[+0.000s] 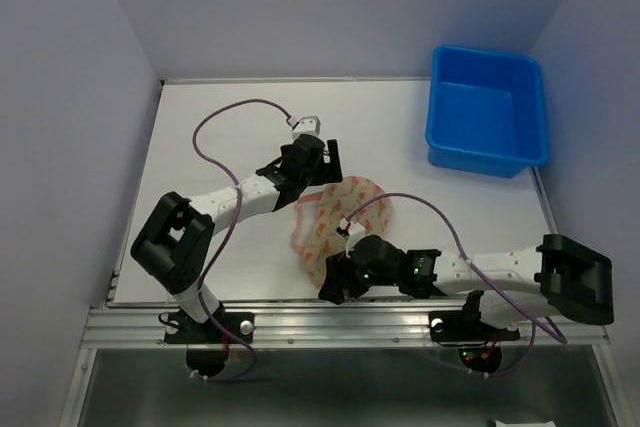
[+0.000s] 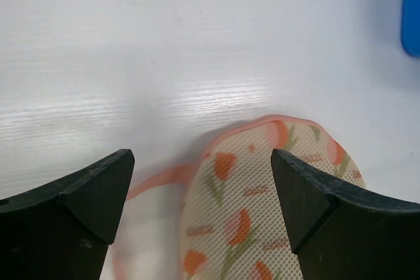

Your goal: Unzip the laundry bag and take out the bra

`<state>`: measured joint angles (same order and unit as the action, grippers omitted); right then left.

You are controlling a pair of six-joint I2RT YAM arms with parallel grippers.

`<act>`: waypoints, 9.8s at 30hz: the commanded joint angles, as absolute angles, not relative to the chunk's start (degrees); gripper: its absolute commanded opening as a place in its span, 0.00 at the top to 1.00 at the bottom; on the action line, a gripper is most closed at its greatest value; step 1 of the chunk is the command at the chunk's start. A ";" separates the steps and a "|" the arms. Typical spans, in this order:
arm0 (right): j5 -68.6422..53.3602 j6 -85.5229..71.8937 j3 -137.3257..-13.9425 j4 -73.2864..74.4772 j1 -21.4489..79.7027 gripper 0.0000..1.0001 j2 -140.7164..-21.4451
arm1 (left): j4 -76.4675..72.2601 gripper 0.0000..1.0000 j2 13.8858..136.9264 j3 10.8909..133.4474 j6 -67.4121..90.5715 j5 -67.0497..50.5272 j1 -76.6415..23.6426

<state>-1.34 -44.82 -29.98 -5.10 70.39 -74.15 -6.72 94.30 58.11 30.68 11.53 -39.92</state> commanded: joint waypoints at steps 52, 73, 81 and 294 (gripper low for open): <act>6.69 -15.39 -59.13 6.15 39.38 0.21 -87.34 | 8.00 0.01 70.04 36.40 49.82 26.02 -56.52; -2.20 -33.04 -41.04 -2.99 53.59 0.30 -82.80 | -4.66 0.01 83.48 44.11 31.91 21.71 -34.72; 9.31 -30.59 -44.11 4.82 55.02 0.22 -72.01 | -0.28 0.01 74.73 47.56 34.00 20.04 -34.54; 17.66 -43.51 -17.24 -10.13 58.45 0.99 -60.41 | -14.07 1.00 59.07 18.19 62.87 9.68 -39.67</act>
<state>12.64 -43.13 -20.03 -17.39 57.84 -65.78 -16.64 61.49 19.07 68.90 7.18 -44.95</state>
